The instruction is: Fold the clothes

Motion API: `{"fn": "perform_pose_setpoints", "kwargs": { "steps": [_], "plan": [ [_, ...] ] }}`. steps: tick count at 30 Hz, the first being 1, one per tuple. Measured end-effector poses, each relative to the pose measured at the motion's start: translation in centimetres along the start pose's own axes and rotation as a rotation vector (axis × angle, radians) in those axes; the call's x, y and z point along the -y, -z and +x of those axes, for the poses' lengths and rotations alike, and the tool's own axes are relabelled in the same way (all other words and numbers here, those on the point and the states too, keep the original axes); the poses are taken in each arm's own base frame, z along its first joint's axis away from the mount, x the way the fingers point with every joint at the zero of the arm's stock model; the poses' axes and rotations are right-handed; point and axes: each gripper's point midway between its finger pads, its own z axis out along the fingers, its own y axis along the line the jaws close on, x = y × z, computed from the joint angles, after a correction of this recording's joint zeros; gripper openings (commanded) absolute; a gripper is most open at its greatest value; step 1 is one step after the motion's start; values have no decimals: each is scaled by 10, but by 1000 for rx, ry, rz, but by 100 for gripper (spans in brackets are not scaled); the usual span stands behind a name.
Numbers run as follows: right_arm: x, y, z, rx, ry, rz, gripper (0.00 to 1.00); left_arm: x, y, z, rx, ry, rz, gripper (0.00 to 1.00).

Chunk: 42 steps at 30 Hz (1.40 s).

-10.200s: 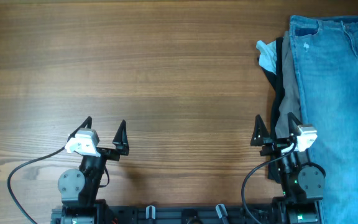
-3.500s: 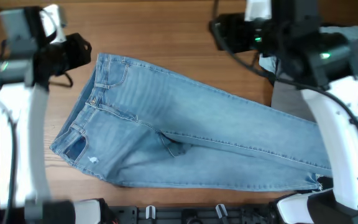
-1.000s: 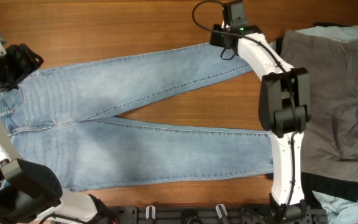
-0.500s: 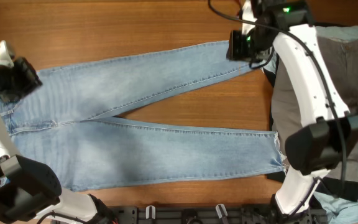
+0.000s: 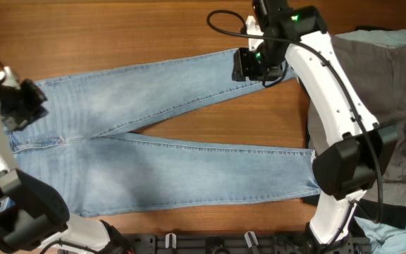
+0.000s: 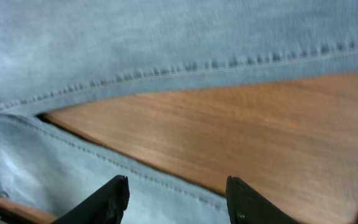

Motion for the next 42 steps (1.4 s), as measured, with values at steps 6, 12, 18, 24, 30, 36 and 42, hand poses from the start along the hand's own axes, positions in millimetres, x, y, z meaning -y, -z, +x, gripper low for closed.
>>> {"fn": "perform_pose_setpoints", "kwargs": {
  "steps": [6, 12, 18, 24, 30, 36, 42],
  "plan": [
    [5, -1, -3, 16, -20, 28, 57, 36, -86, 46, -82, -159, 38, 4],
    [10, -1, -4, 21, -22, 56, 58, 35, -151, 67, -15, -140, 62, 4],
    [13, -1, -8, 35, -23, 71, 58, 53, -173, 48, 146, -120, 187, 4],
    [13, -2, -11, 48, -23, 75, 58, 89, -185, -8, 323, -60, 341, 4],
    [14, -2, -10, 47, -24, 78, 64, 110, -186, -45, 358, -5, 382, 11],
    [32, 1, -21, 100, -76, 164, 34, 107, -178, -32, 151, -32, 272, 47],
    [71, -10, -89, 325, -228, 158, 11, 83, -155, 25, -77, -131, 165, 54]
  ]
}}
